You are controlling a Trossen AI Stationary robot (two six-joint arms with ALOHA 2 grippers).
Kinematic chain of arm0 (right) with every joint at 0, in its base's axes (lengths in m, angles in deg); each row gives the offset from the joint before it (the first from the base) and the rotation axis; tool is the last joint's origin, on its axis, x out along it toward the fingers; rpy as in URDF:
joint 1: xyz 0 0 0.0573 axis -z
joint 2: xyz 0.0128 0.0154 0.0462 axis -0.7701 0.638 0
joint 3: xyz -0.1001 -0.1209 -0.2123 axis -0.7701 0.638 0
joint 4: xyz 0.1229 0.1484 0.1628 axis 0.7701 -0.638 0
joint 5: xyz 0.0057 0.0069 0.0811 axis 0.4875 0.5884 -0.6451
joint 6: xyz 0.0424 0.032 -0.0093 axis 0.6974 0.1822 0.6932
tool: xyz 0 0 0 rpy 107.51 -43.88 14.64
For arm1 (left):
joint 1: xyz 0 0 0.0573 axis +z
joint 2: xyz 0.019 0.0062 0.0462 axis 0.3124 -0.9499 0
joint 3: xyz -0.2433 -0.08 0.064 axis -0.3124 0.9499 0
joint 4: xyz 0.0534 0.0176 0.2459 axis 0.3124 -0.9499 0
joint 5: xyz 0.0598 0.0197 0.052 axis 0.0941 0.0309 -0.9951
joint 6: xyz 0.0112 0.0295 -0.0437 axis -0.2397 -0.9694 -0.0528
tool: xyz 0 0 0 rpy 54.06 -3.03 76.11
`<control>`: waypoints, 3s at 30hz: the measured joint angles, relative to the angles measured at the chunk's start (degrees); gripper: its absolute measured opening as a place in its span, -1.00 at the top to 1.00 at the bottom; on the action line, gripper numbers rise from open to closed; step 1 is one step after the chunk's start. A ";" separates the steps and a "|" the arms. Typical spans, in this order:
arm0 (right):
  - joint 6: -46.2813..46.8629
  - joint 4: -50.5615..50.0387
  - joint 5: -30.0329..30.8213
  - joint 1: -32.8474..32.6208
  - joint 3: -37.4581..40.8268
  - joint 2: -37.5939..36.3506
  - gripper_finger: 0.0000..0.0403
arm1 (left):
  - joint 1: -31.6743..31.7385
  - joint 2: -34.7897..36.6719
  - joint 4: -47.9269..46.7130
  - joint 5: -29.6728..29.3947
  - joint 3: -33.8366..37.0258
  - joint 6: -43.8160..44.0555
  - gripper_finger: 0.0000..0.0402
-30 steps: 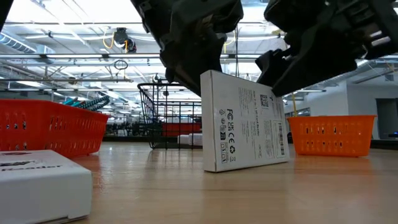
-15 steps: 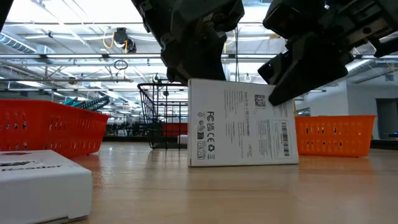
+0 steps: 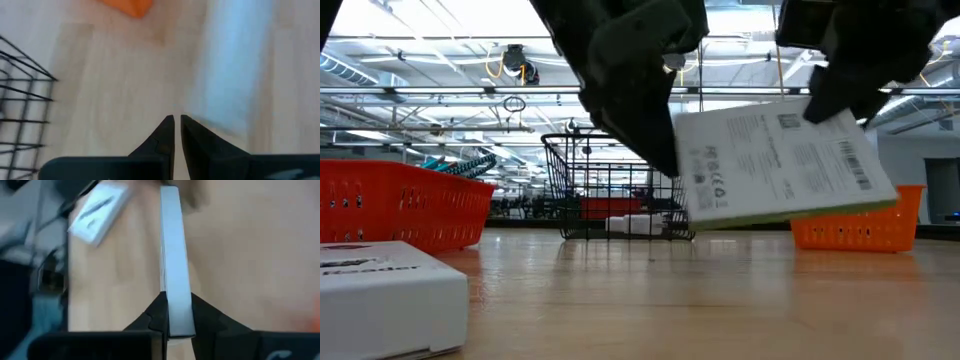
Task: Pick and place items into bin
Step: Put the top white card reader box into the orange bin
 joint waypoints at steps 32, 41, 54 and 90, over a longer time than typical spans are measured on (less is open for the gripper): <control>53.32 -45.41 25.72 -5.18 -0.02 -23.70 0.80 | -0.55 -0.06 4.41 1.85 0.00 -9.58 0.82; 32.59 -47.85 19.39 -5.18 -1.55 -27.25 0.81 | -0.50 -0.06 5.82 1.85 0.00 -9.56 0.82; 15.04 -72.09 8.13 -5.07 -10.31 -34.07 0.81 | -0.51 -0.08 7.15 1.85 0.00 -9.60 0.82; -4.65 -62.58 -11.16 11.39 -4.48 -23.22 0.66 | 1.68 -0.10 4.63 5.25 0.00 -11.92 0.82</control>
